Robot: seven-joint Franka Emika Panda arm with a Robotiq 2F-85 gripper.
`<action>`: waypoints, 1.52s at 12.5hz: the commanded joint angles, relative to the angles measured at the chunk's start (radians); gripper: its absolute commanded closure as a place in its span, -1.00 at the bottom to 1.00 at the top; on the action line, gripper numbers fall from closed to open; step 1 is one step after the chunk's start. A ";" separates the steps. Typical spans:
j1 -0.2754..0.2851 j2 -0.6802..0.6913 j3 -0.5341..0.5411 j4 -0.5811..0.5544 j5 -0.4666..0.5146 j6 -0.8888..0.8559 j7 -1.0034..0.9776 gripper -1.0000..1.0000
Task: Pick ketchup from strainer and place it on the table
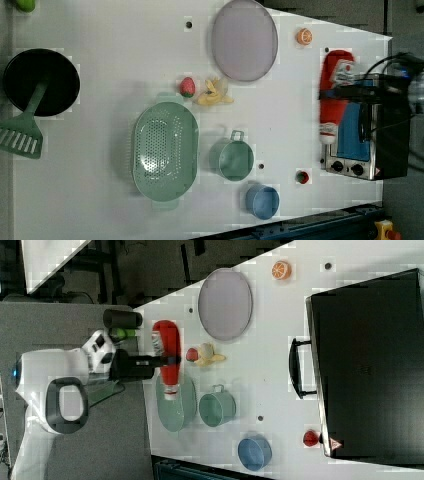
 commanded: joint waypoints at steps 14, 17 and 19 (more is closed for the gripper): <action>-0.027 0.216 -0.114 -0.287 -0.001 0.384 -0.108 -0.61; -0.025 0.216 -0.107 -0.282 0.000 0.384 -0.106 -1.00; -0.025 0.159 -0.107 -0.261 0.001 0.350 -0.052 -1.00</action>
